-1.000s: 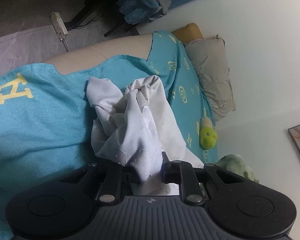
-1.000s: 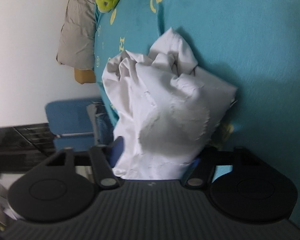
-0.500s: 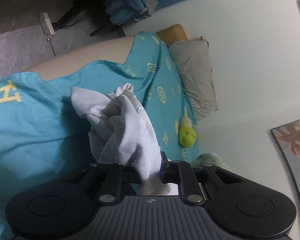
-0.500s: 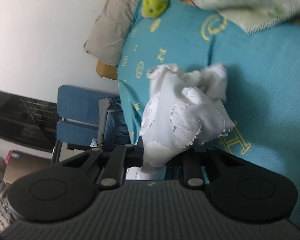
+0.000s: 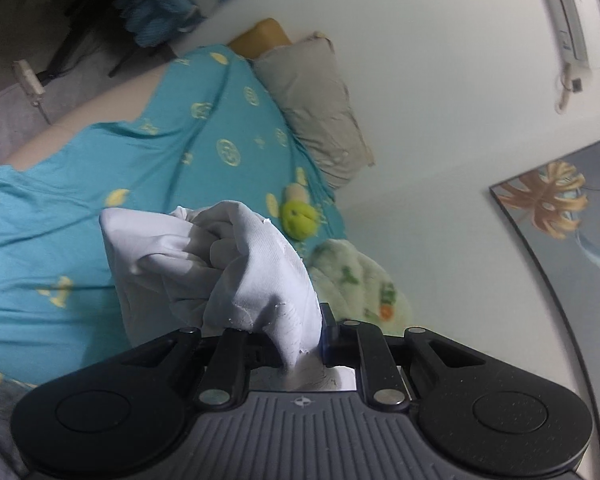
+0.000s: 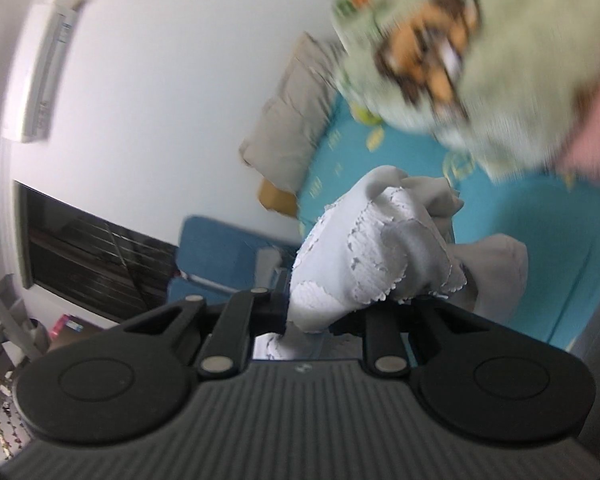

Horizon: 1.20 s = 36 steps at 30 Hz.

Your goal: Fold clothes

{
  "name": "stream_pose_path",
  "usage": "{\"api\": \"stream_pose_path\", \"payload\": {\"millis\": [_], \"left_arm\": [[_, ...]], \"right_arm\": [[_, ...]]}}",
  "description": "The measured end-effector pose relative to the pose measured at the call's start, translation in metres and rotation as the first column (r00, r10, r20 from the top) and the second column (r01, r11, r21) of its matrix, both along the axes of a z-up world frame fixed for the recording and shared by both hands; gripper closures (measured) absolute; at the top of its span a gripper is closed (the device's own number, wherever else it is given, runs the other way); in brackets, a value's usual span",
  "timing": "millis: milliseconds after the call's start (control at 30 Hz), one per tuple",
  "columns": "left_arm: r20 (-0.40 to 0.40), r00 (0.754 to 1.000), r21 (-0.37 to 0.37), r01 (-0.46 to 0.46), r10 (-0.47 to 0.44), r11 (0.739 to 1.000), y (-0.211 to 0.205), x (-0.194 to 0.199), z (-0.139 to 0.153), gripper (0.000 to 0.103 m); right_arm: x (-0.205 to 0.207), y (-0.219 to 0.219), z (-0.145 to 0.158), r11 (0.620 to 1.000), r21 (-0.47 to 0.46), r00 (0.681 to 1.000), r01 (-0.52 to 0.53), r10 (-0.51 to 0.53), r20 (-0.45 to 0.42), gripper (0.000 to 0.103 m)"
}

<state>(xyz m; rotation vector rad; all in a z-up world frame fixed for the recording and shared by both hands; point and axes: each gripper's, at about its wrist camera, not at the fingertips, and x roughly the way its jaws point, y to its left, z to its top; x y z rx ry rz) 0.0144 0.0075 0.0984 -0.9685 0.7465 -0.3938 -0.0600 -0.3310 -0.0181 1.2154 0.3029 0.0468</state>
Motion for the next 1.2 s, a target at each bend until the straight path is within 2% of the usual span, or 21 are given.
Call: {"api": "stream_pose_path", "payload": {"millis": [133, 267, 400, 500, 567, 633, 733, 867, 1033, 1133, 1200], "left_arm": [[0.049, 0.996, 0.007, 0.08, -0.08, 0.997, -0.066, 0.028, 0.036, 0.087], [0.076, 0.981, 0.021, 0.178, -0.179, 0.984, -0.157, 0.076, 0.062, 0.087], [0.112, 0.962, 0.017, 0.247, -0.247, 0.969, -0.25, 0.127, 0.088, 0.087], [0.162, 0.94, 0.017, 0.303, -0.302, 0.953, -0.306, 0.149, 0.094, 0.087], [0.205, 0.917, 0.022, 0.344, -0.341, 0.939, -0.336, 0.156, 0.093, 0.086], [0.236, 0.891, 0.053, 0.387, -0.388, 0.92, -0.358, 0.159, 0.079, 0.085], [0.172, 0.88, 0.075, 0.437, -0.443, 0.896, -0.372, 0.158, 0.041, 0.085], [0.118, 0.85, 0.171, 0.491, -0.513, 0.854, -0.362, 0.133, -0.011, 0.085], [0.096, 0.82, 0.231, 0.534, -0.565, 0.813, -0.33, 0.105, -0.07, 0.083], [0.064, 0.814, 0.27, 0.543, -0.577, 0.795, -0.32, 0.096, -0.097, 0.077], [0.055, 0.814, 0.295, 0.54, -0.578, 0.788, -0.314, 0.094, -0.104, 0.071]], "right_arm": [[0.014, -0.059, 0.047, 0.996, -0.064, 0.998, 0.057, -0.055, 0.041, 0.083], [0.036, -0.132, 0.093, 0.981, -0.132, 0.988, 0.139, -0.128, 0.086, 0.083], [0.06, -0.206, 0.137, 0.947, -0.232, 0.974, 0.222, -0.204, 0.101, 0.083], [0.064, -0.249, 0.154, 0.917, -0.265, 0.953, 0.299, -0.271, 0.137, 0.083], [0.063, -0.268, 0.148, 0.9, -0.274, 0.939, 0.34, -0.308, 0.153, 0.083], [0.062, -0.286, 0.141, 0.882, -0.281, 0.924, 0.379, -0.344, 0.169, 0.083], [0.054, -0.298, 0.099, 0.893, -0.239, 0.924, 0.381, -0.368, 0.101, 0.083], [0.031, -0.281, 0.044, 0.9, -0.273, 0.935, 0.34, -0.355, -0.003, 0.083], [-0.009, -0.243, -0.01, 0.92, -0.266, 0.942, 0.287, -0.322, -0.096, 0.083], [-0.016, -0.232, -0.034, 0.931, -0.267, 0.937, 0.251, -0.303, -0.175, 0.083], [-0.016, -0.228, -0.04, 0.929, -0.28, 0.936, 0.241, -0.299, -0.186, 0.082]]}}
